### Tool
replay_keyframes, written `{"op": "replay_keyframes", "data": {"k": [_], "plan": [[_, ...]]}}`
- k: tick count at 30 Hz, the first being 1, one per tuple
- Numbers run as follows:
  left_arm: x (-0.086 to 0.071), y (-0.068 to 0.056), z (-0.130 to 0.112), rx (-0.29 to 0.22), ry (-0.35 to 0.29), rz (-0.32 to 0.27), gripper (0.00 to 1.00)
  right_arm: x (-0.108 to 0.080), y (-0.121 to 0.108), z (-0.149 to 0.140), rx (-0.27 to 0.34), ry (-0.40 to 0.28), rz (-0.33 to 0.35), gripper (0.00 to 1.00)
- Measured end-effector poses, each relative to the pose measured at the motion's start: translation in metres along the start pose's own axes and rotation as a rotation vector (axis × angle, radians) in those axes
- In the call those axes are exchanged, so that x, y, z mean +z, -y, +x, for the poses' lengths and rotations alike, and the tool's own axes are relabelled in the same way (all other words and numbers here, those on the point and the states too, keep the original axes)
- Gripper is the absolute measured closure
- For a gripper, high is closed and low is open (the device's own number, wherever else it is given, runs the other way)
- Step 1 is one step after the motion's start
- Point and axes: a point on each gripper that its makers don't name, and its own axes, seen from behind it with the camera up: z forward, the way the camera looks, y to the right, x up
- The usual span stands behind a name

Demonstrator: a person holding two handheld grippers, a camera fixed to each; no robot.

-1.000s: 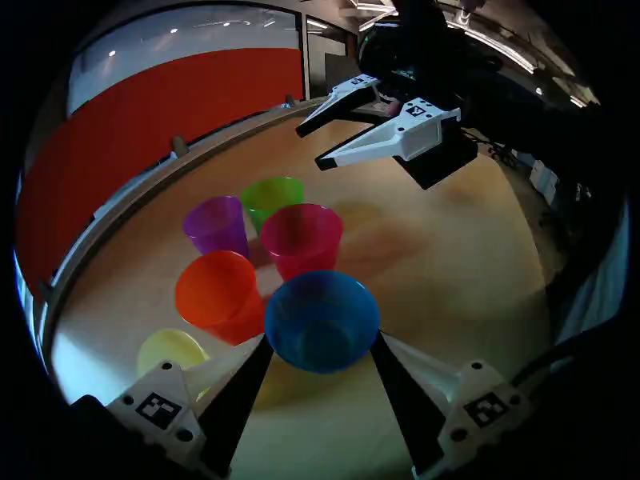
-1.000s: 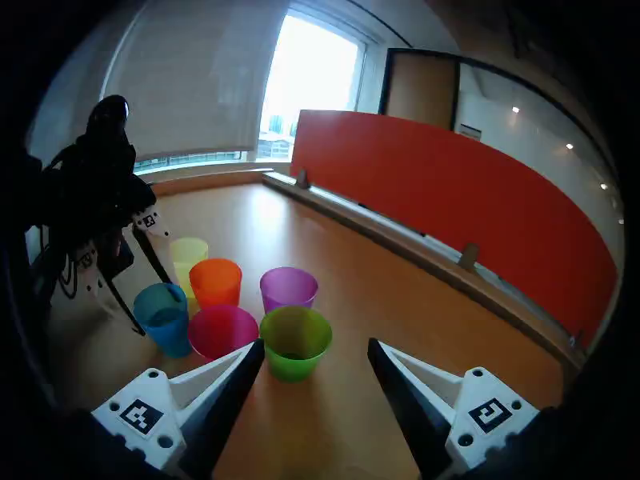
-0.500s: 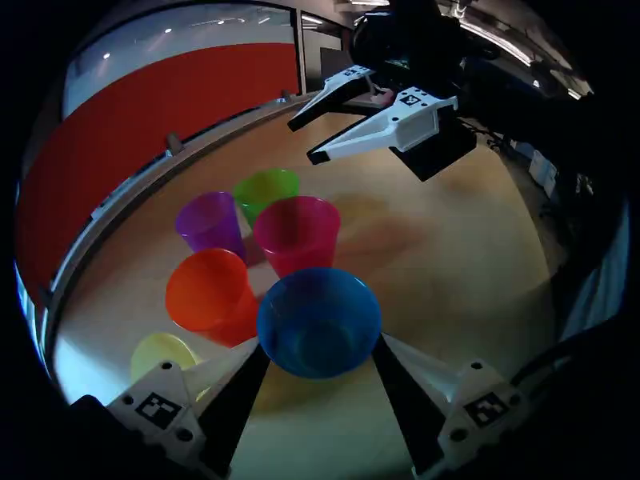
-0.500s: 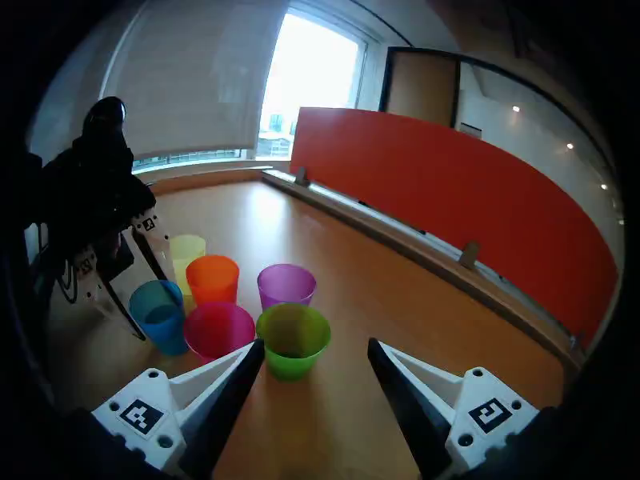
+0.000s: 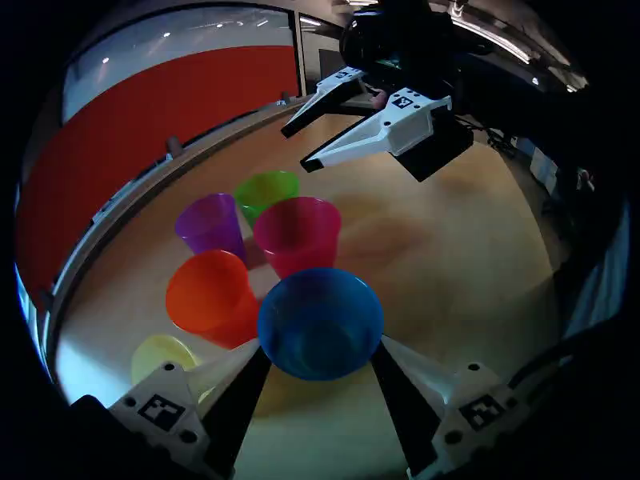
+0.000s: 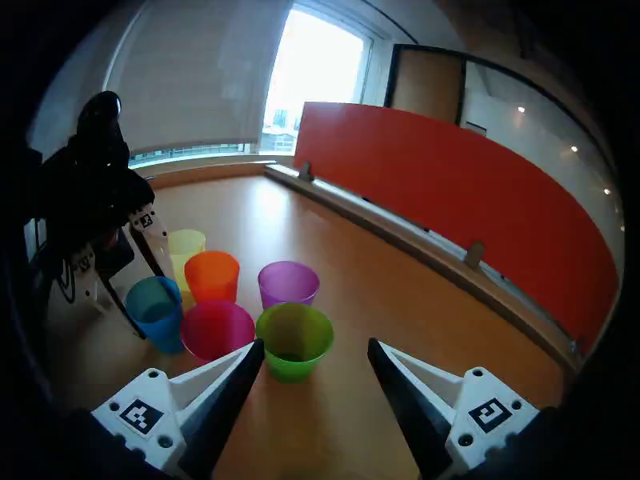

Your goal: Pour water

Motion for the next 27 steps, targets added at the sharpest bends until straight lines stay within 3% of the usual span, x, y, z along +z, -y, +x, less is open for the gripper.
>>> {"op": "replay_keyframes", "data": {"k": [12,27], "plan": [[-0.003,0.003,0.000,-0.013,-0.009,0.009,0.19,0.012,0.003,-0.009,-0.010,0.035,0.023,0.00],[-0.020,0.007,0.010,-0.053,-0.065,0.037,0.19,0.023,0.007,-0.021,-0.015,0.072,0.047,0.00]]}}
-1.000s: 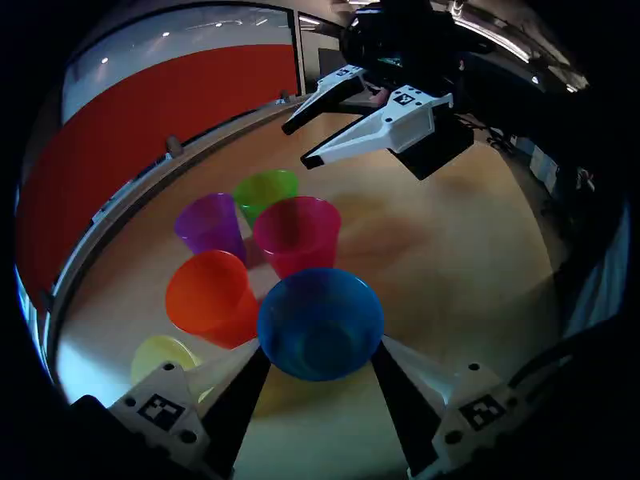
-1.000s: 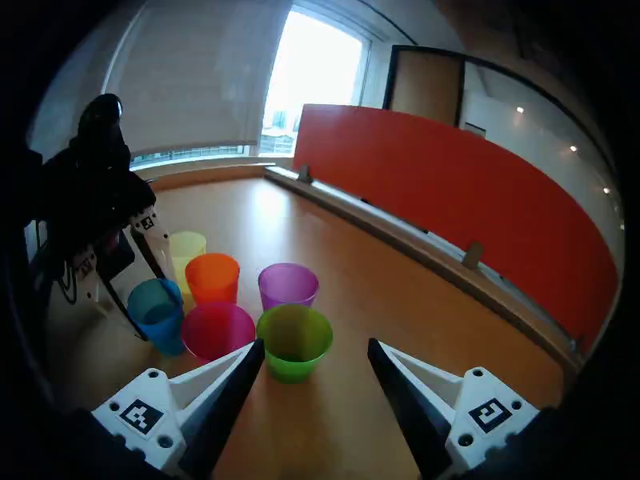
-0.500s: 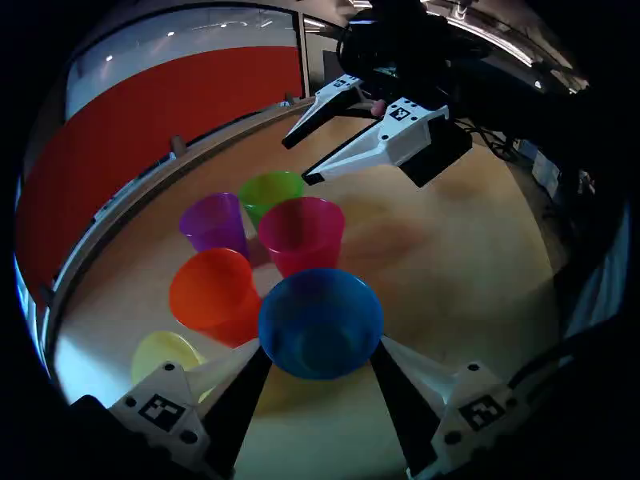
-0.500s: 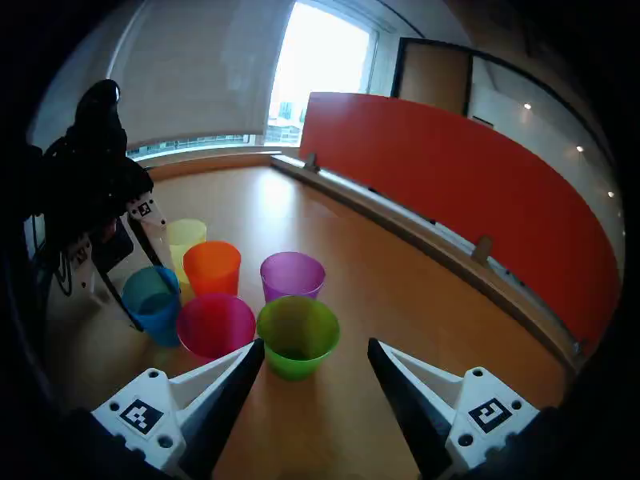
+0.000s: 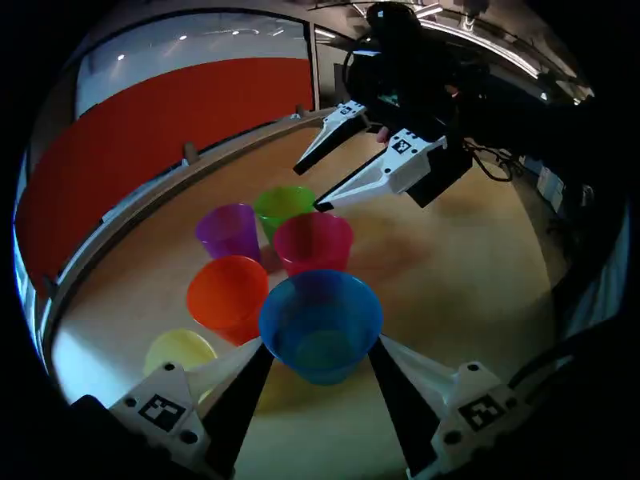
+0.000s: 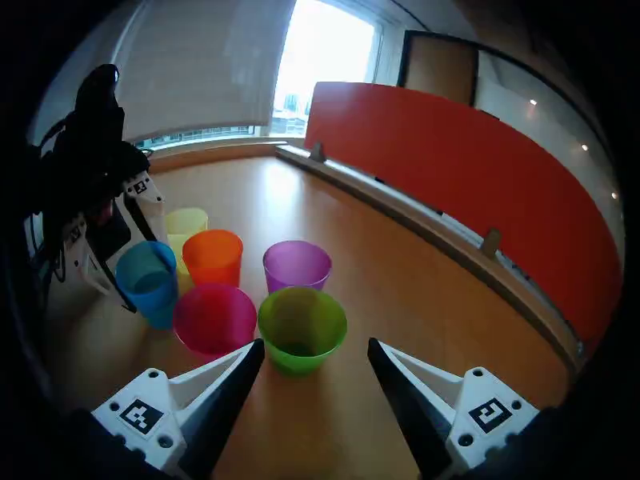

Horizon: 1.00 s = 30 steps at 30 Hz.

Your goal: Pour water

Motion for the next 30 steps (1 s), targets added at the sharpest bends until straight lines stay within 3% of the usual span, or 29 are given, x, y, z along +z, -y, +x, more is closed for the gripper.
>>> {"op": "replay_keyframes", "data": {"k": [15,30], "plan": [[-0.026,0.008,0.005,-0.045,-0.052,0.056,0.19,0.013,0.004,-0.003,-0.011,0.026,0.025,0.00],[-0.043,0.004,0.007,-0.059,-0.080,0.077,0.19,0.033,0.010,-0.001,-0.013,0.042,0.049,0.00]]}}
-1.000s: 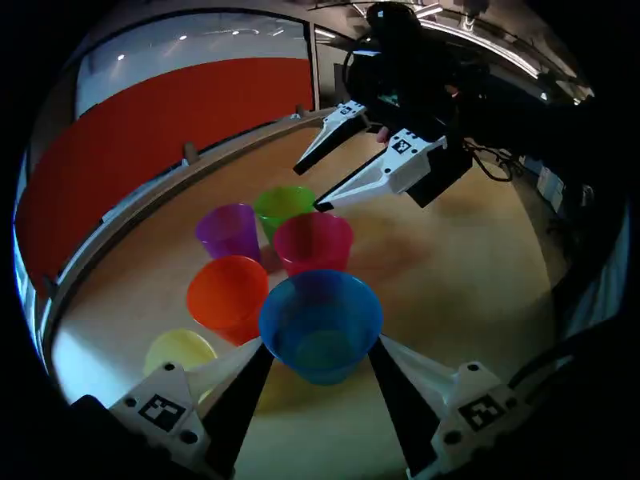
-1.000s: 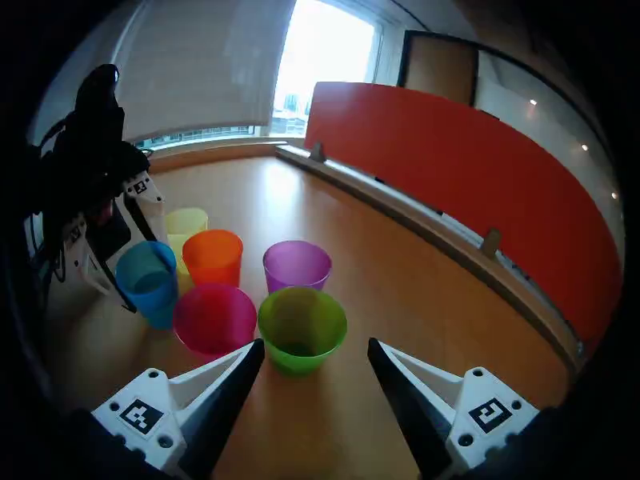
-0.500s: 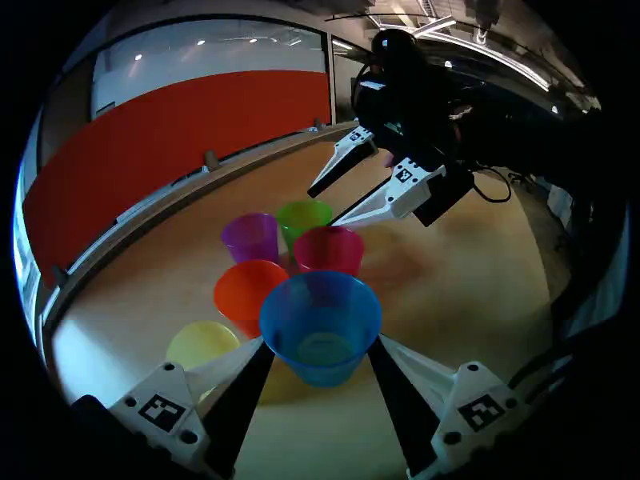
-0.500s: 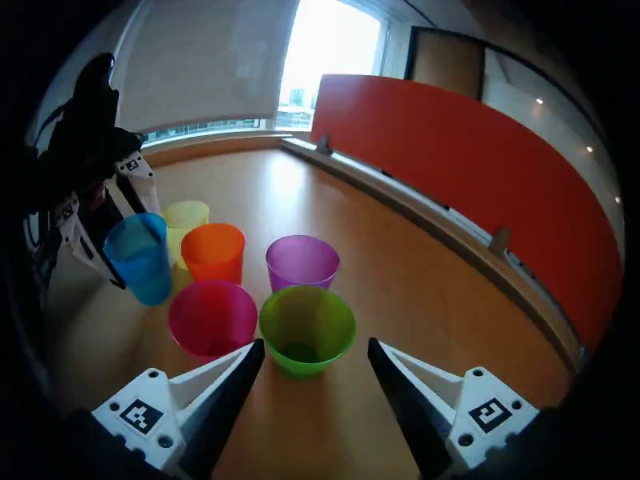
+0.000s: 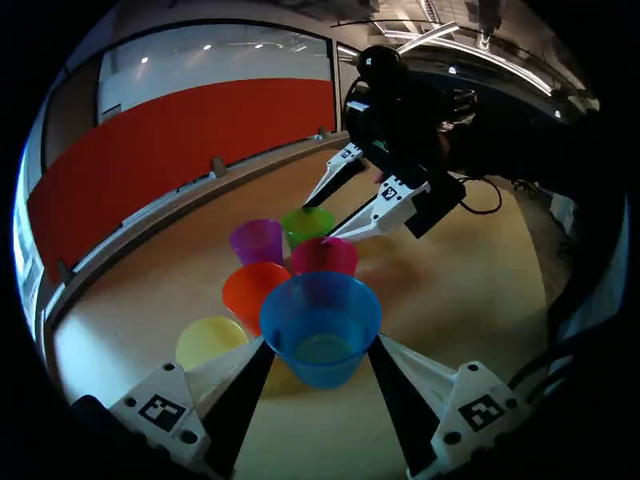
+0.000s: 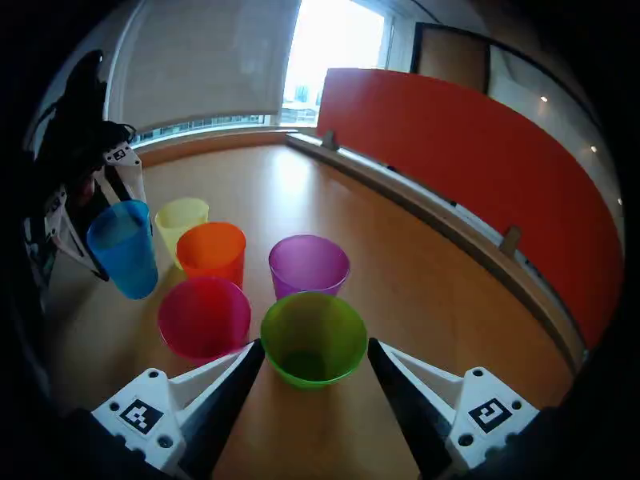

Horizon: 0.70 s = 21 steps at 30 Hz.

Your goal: Pour water

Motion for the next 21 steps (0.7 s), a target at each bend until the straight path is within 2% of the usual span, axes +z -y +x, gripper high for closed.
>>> {"op": "replay_keyframes", "data": {"k": [8,11,21], "plan": [[-0.0046,0.0020,0.0019,-0.018,-0.014,0.011,0.19,0.0077,0.0006,0.0005,0.010,0.008,0.001,0.00],[-0.0060,0.0030,0.0021,-0.024,-0.019,0.015,0.19,0.0086,0.0016,-0.0005,0.015,0.008,0.006,0.03],[-0.0095,0.0043,0.0027,-0.037,-0.030,0.028,0.19,0.0082,0.0005,-0.0001,0.064,-0.014,0.000,0.08]]}}
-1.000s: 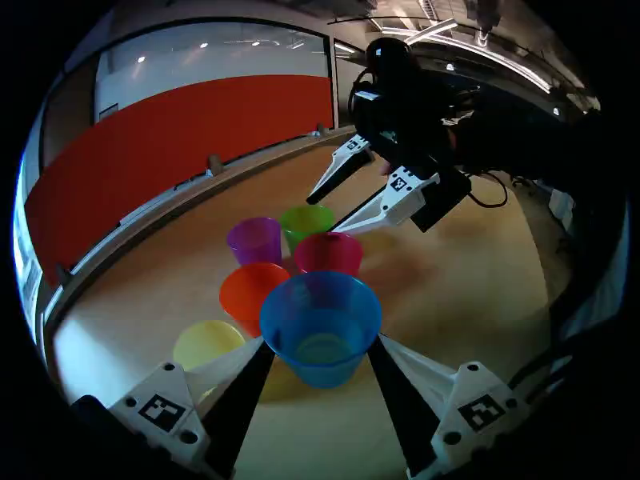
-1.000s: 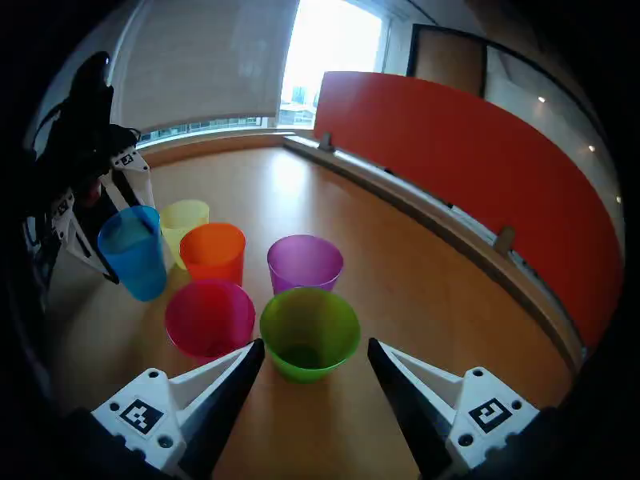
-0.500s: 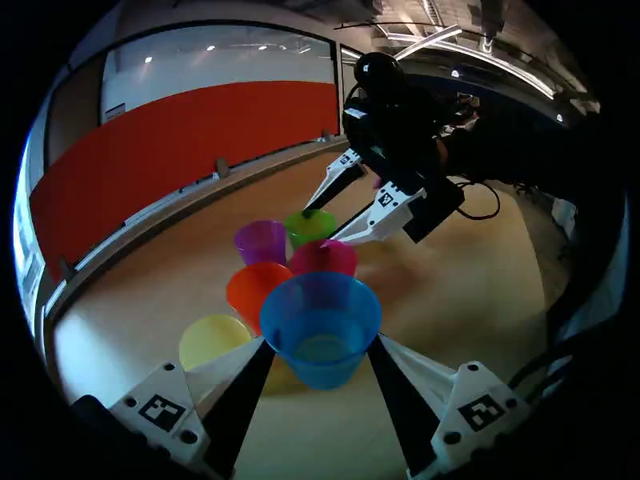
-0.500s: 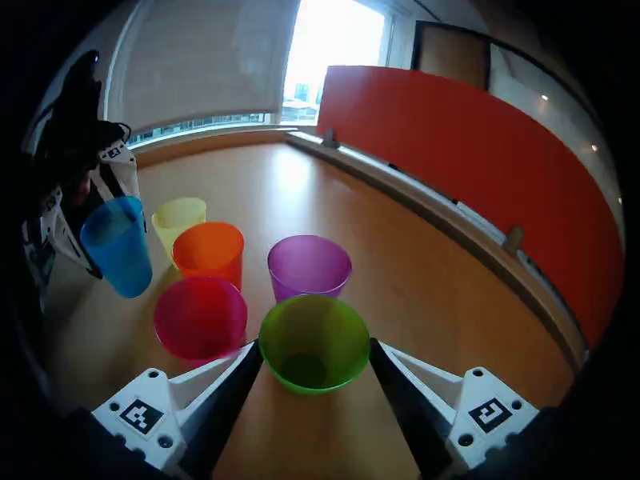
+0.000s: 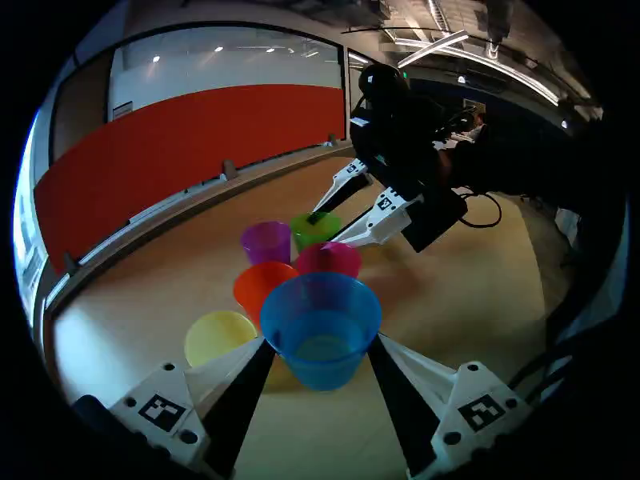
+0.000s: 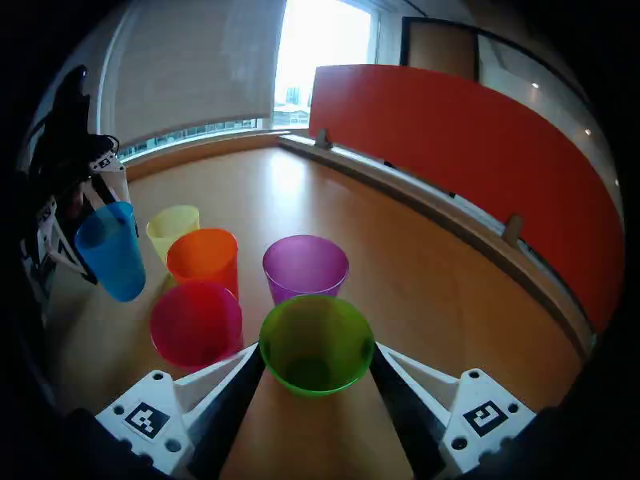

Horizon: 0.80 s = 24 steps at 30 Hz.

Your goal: Pour water

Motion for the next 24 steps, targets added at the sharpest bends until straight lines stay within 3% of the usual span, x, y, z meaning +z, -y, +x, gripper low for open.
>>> {"op": "replay_keyframes", "data": {"k": [24], "plan": [[-0.017,0.020,0.035,-0.020,-0.096,0.069,0.19,-0.049,0.009,0.046,-0.029,-0.097,-0.026,0.08]]}}
